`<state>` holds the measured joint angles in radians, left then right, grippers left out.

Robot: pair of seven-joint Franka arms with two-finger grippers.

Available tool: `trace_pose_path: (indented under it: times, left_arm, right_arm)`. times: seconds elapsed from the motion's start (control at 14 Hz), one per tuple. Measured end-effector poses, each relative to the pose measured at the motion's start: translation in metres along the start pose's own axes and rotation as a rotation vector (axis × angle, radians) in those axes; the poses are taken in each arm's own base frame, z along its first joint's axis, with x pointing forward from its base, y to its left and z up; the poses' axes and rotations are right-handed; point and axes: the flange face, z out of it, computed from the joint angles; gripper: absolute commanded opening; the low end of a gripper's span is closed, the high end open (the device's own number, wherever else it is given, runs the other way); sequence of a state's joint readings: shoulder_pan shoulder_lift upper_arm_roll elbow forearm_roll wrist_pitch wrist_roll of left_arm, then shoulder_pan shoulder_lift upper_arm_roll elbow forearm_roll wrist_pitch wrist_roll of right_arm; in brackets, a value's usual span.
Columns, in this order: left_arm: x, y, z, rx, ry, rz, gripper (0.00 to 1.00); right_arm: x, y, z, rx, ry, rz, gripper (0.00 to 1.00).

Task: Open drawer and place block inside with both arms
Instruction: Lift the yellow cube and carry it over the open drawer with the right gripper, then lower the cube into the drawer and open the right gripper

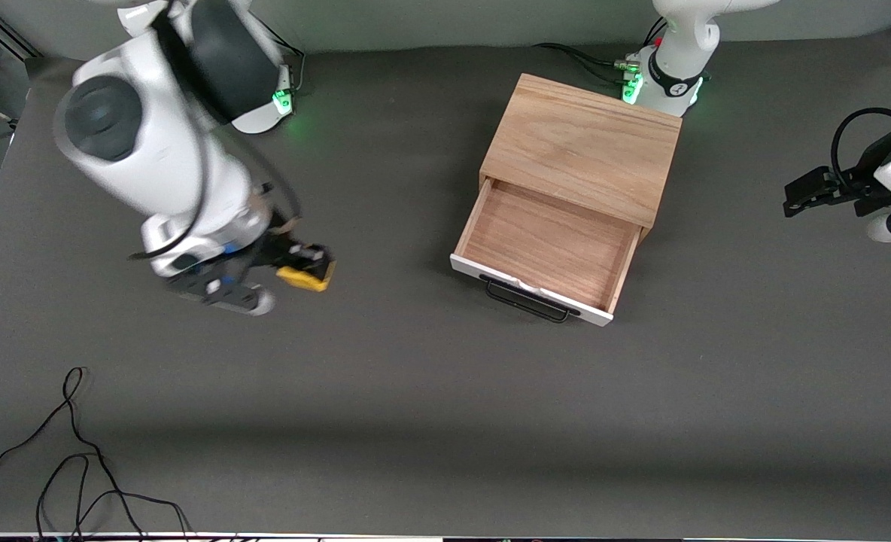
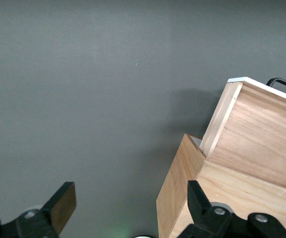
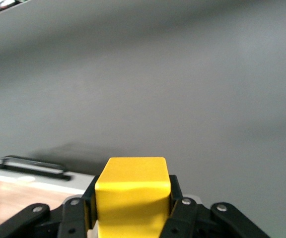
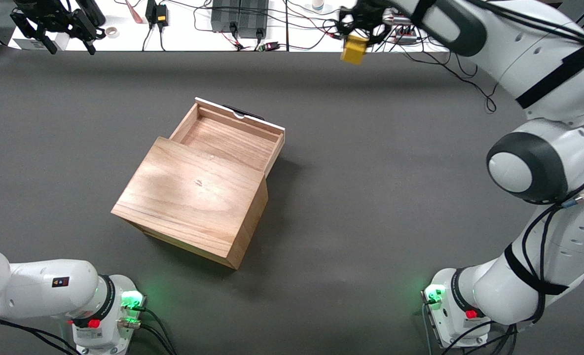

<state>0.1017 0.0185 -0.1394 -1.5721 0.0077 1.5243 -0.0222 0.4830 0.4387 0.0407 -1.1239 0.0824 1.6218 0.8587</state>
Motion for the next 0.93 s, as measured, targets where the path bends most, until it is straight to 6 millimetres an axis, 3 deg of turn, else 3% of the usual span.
trace_pose_path:
  times: [0.21, 0.36, 0.71, 0.93]
  left_arm:
    - [0.002, 0.003, 0.001, 0.0, 0.008, 0.008, 1.0]
    - [0.003, 0.008, 0.002, 0.001, 0.009, 0.017, 1.0]
    - [0.004, 0.007, 0.001, 0.004, 0.013, 0.016, 1.0]
    - [0.004, 0.005, 0.0, 0.004, 0.015, 0.014, 1.0]
  right_arm:
    - [-0.066, -0.075, 0.014, 0.049, 0.011, 0.031, 0.2]
    - [-0.099, -0.111, 0.037, 0.077, 0.015, 0.028, 0.2]
    - [-0.139, -0.162, 0.128, 0.079, 0.004, 0.027, 0.21]
    - [-0.159, -0.18, 0.179, 0.063, 0.003, 0.06, 0.22]
